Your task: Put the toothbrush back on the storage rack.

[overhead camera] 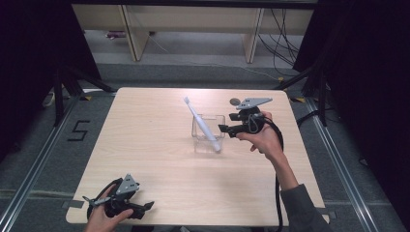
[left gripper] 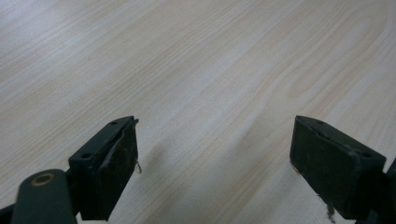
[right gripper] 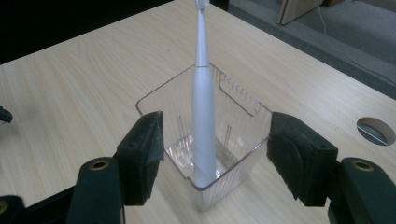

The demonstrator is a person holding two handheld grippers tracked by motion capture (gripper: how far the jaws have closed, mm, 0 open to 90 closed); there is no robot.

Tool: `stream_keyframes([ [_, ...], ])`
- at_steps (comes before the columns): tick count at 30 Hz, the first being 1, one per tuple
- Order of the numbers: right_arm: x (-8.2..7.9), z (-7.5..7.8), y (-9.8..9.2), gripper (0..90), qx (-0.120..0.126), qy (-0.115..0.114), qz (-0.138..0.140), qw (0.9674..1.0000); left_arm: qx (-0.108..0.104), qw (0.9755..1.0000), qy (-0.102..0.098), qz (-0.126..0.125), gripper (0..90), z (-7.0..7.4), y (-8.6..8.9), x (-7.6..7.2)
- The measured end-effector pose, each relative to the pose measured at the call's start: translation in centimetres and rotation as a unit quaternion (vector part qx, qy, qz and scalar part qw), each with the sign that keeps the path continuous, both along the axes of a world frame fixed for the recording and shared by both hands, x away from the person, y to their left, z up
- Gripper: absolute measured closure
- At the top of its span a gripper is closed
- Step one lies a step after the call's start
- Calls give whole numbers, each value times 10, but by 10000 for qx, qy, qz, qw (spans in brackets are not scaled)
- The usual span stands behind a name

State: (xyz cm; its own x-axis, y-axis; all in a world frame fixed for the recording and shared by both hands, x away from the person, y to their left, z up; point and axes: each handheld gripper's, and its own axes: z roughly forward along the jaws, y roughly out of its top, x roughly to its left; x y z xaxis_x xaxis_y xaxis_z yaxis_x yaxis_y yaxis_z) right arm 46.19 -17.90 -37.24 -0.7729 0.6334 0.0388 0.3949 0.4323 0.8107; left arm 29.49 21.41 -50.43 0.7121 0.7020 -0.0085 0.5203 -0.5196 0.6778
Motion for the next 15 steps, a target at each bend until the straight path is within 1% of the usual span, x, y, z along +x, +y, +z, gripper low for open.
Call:
stream_keyframes([
  [1,0,0,-2,371,-62,-96,2,9999,1,10000,-4,-3,149,0,0,0],
  [2,-2,0,-2,370,-40,-34,-12,10000,7,10000,0,-5,149,0,0,0],
  [3,-2,0,-3,369,-52,-80,20,10000,12,10000,2,-9,149,0,0,0],
  [4,-5,-1,-2,368,22,0,-70,10000,20,10000,-3,-23,149,0,0,0],
  [5,-4,-1,-4,368,-35,-132,1,9999,21,10000,-4,-24,149,0,0,0],
  [6,-6,-1,-4,365,-17,9,-50,10000,17,10000,-3,-20,149,0,0,0],
  [7,-6,-1,-5,365,-49,-43,-28,10000,20,10000,-7,-21,149,0,0,0],
  [8,-7,-2,-5,365,9,-37,-37,10000,5,10000,-1,-2,149,0,0,0],
  [9,-8,-2,-6,365,14,62,-64,10000,4,10000,-3,-4,149,0,0,0],
  [10,-7,-3,-6,364,-11,-148,-37,9999,8,10000,0,-2,149,0,0,0],
  [11,-8,-3,-7,364,8,-76,13,10000,10,10000,0,-3,149,0,0,0],
  [12,-9,-3,-7,363,34,8,1,10000,11,10000,2,-3,149,0,0,0],
  [13,-11,-2,-7,361,-2,21,-56,10000,13,10000,-1,-5,149,0,0,0],
  [14,-10,-2,-8,359,-34,-51,-16,10000,9,10000,-3,-3,149,0,0,0],
  [15,-11,-2,-8,358,-48,-72,-12,10000,5,10000,-3,0,149,0,0,0],
])
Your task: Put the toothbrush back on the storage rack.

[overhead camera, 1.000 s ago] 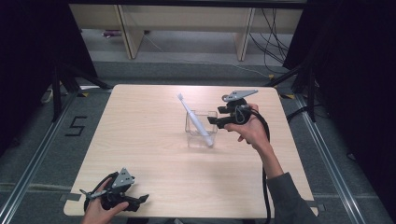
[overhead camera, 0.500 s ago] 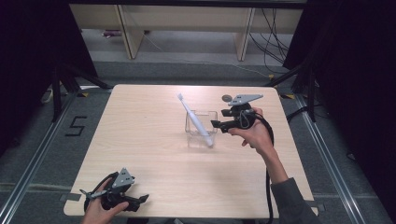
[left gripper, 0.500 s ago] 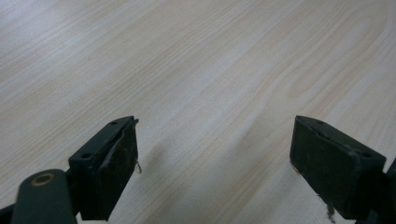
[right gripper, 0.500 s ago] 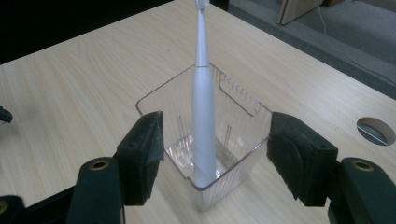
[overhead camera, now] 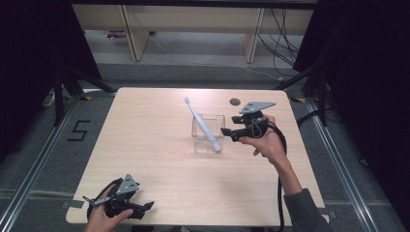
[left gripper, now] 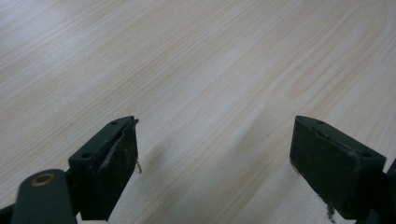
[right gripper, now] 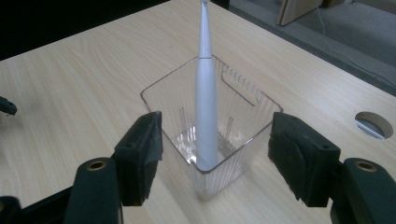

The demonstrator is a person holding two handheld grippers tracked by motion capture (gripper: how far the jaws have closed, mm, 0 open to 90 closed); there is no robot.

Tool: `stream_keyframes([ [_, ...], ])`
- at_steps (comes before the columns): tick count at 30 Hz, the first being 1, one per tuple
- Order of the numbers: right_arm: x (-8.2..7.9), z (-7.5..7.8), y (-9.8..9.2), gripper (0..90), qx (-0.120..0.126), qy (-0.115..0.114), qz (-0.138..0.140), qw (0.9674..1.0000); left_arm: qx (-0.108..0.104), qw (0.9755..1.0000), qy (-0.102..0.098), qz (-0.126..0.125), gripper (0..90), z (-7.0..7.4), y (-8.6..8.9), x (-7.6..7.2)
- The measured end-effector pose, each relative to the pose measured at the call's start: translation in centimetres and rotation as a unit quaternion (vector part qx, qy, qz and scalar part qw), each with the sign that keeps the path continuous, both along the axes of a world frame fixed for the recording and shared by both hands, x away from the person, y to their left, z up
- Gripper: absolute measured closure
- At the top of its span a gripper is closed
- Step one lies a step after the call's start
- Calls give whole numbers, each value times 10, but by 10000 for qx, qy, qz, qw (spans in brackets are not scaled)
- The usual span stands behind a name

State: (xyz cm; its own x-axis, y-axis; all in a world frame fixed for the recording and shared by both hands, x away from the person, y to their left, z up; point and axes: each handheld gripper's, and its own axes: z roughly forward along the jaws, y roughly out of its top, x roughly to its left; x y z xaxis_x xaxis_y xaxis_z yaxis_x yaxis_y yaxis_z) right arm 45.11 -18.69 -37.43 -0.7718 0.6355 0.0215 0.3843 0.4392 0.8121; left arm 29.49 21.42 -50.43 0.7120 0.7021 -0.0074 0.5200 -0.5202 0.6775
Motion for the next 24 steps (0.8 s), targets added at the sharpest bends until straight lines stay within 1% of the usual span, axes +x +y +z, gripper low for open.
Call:
stream_keyframes([
  [1,0,0,-1,357,-20,-46,27,10000,-7,10000,14,24,149,0,0,0],
  [2,-2,0,0,356,14,55,-12,10000,-5,10000,9,17,149,0,0,0],
  [4,-2,-1,0,352,22,-71,-1,10000,19,10000,-6,-17,149,0,0,0],
  [5,-3,-1,-1,347,-11,-42,58,10000,19,10000,-4,-16,149,0,0,0],
  [6,-5,-1,-1,336,1,56,-3,10000,0,10000,4,10,149,0,0,0],
  [7,-4,-1,-2,322,-49,-36,38,10000,4,10000,7,11,149,0,0,0],
  [8,-5,-2,-1,317,-24,5,15,10000,-1,10000,3,12,149,0,0,0],
  [10,-8,-2,-2,300,-52,55,-18,10000,23,10000,-9,-20,149,1,0,0],
  [11,-8,-2,-3,291,-69,31,-23,10000,22,10000,-10,-21,149,1,0,0],
  [12,-8,-3,-3,283,-77,-63,-6,10000,24,10000,-10,-21,149,1,0,0],
  [13,-11,-3,-3,262,-70,90,-55,9999,22,10000,-11,-20,149,0,0,0],
  [14,-11,-3,-4,240,-78,-16,-47,10000,23,10000,-7,-17,149,0,0,0],
  [15,-12,-3,-4,232,-46,52,-19,10000,26,10000,-10,-20,149,0,0,0],
  [16,-13,-4,-5,221,-70,-60,-39,9999,10,10000,-8,-5,149,0,0,0],
  [17,-16,-4,-4,208,-51,83,-78,9999,29,10000,-13,-25,149,1,0,0],
  [18,-15,-5,-5,194,-89,-66,-63,9999,24,10000,-19,-26,149,1,0,0],
  [19,-18,-5,-4,186,-76,62,-135,9999,27,10000,-19,-28,149,1,0,0],
  [20,-17,-6,-5,186,-89,-27,-18,10000,25,10000,-20,-25,149,1,0,0],
  [21,-20,-6,-5,185,-95,2,-71,9999,33,10000,-23,-35,149,1,0,0],
  [22,-20,-8,-6,186,-74,-20,-17,10000,42,10000,-21,-42,149,1,1,0],
  [24,-21,-8,-7,187,-120,-89,-46,9999,8,10000,-15,-3,149,1,0,0],
])
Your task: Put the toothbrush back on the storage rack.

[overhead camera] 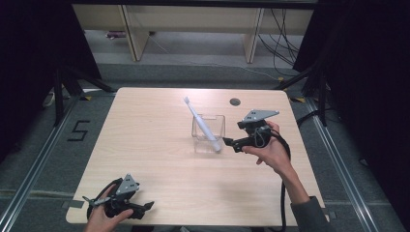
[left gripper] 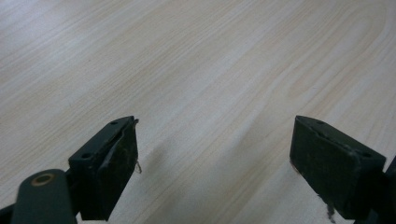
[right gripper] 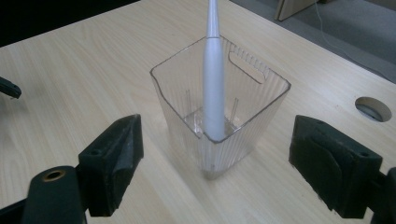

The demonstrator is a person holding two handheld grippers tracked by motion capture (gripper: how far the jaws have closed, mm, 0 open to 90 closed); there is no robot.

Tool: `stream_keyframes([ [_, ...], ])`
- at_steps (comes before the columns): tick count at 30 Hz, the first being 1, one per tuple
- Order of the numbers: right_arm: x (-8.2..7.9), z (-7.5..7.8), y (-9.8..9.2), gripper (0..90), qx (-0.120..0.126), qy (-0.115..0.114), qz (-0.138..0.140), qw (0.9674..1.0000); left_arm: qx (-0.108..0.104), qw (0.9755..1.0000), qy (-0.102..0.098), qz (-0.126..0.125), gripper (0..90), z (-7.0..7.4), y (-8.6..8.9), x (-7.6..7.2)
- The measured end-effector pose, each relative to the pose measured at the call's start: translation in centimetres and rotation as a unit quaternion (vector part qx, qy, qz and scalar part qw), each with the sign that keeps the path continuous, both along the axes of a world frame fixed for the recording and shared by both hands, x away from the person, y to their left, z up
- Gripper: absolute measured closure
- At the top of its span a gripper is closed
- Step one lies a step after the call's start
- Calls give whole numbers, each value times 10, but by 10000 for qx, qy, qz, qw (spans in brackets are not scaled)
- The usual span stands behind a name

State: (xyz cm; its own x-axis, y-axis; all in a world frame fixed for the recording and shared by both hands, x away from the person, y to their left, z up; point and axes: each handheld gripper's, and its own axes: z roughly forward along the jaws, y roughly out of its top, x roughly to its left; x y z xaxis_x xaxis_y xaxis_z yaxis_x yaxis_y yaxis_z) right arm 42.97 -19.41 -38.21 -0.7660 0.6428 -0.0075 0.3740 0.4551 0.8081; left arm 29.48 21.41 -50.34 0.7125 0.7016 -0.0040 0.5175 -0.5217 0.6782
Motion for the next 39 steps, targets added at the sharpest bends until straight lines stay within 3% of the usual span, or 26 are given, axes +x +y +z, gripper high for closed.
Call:
stream_keyframes([
  [5,-5,-3,-3,192,0,85,-12,10000,32,10000,-7,-36,149,0,1,0],
  [10,-8,-8,-7,197,-41,-59,-22,10000,9,10000,0,-8,149,0,0,0],
  [11,-10,-9,-6,197,-8,43,-63,10000,14,10000,-3,-18,149,0,0,0],
  [17,-12,-16,-10,199,-45,73,-12,10000,66,10000,-3,-48,149,1,1,0],
  [18,-15,-17,-9,199,-17,114,-121,9999,59,10000,1,-41,149,1,1,0],
  [19,-14,-19,-11,199,-77,2,-63,10000,53,10000,-1,-35,149,1,1,0],
  [20,-16,-20,-11,200,-46,105,-80,9999,56,10000,-3,-39,149,1,1,0],
  [23,-16,-23,-13,201,-98,-8,-103,9999,56,10000,4,-35,149,0,1,0],
  [29,-19,-32,-15,205,-171,136,-68,9997,77,9999,-11,-65,149,1,1,0],
  [32,-21,-35,-17,207,-190,42,-97,9998,32,10000,-9,-46,149,0,1,0],
  [34,-24,-37,-17,208,-171,159,-134,9996,35,10000,-18,-46,149,0,1,0],
  [39,-28,-42,-17,217,-150,39,-88,9998,38,10000,-15,-49,149,1,1,0],
])
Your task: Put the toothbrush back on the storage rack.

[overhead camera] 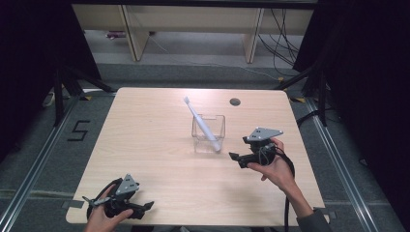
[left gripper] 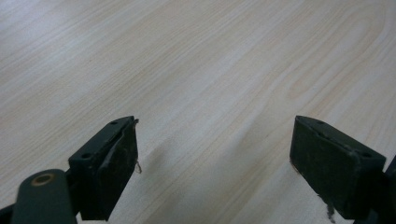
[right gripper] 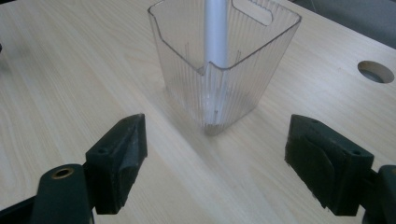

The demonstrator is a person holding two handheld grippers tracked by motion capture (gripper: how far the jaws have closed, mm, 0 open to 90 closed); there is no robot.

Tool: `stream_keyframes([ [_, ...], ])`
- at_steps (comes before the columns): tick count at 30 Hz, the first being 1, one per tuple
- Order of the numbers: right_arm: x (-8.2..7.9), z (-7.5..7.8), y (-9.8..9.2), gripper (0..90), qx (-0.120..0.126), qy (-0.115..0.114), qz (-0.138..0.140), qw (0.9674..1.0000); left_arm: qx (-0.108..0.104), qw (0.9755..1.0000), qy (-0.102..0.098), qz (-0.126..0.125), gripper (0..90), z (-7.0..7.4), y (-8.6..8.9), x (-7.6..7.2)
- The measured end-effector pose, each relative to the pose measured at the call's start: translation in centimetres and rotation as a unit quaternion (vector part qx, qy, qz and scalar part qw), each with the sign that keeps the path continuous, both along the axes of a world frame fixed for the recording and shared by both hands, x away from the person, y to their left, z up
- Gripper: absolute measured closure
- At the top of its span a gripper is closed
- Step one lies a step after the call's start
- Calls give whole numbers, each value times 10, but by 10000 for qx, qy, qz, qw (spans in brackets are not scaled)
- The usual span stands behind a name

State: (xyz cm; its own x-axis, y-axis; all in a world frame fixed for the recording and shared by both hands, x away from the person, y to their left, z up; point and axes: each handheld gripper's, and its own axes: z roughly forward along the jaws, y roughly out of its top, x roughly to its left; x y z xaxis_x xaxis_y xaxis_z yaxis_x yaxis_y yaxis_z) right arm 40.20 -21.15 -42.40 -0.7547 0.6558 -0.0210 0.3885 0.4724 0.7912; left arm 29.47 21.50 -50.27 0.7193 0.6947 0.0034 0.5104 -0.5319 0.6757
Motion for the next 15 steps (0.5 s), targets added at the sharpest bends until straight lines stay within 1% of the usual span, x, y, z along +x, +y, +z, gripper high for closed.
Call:
stream_keyframes([
  [1,-1,-1,0,217,-6,54,-11,10000,12,10000,3,-9,149,0,0,0],
  [2,-1,-3,-1,218,-27,-76,0,10000,6,10000,-2,-4,149,0,0,0],
  [3,-3,-4,-1,218,-53,-14,-18,10000,2,10000,-3,-5,149,0,0,0],
  [4,-3,-5,-1,218,-10,50,-1,10000,-59,10000,-11,34,149,0,-1,0],
  [8,-6,-8,-1,217,-46,28,24,10000,-43,10000,-7,27,149,0,0,0],
  [10,-8,-10,-1,217,-25,131,20,9999,-36,10000,-9,14,149,0,0,0],
  [11,-7,-11,-1,217,-59,-34,38,10000,-39,10000,0,17,149,0,0,0],
  [12,-9,-11,0,217,-9,77,27,10000,-40,10000,-8,26,149,0,0,0],
  [13,-8,-13,0,216,-60,27,74,10000,-45,10000,-11,27,149,0,-1,0],
  [14,-11,-14,0,216,-26,174,-22,9998,-26,10000,-7,16,149,0,0,0],
  [15,-10,-16,0,216,-26,97,85,9999,-33,10000,-4,21,149,0,0,0],
])
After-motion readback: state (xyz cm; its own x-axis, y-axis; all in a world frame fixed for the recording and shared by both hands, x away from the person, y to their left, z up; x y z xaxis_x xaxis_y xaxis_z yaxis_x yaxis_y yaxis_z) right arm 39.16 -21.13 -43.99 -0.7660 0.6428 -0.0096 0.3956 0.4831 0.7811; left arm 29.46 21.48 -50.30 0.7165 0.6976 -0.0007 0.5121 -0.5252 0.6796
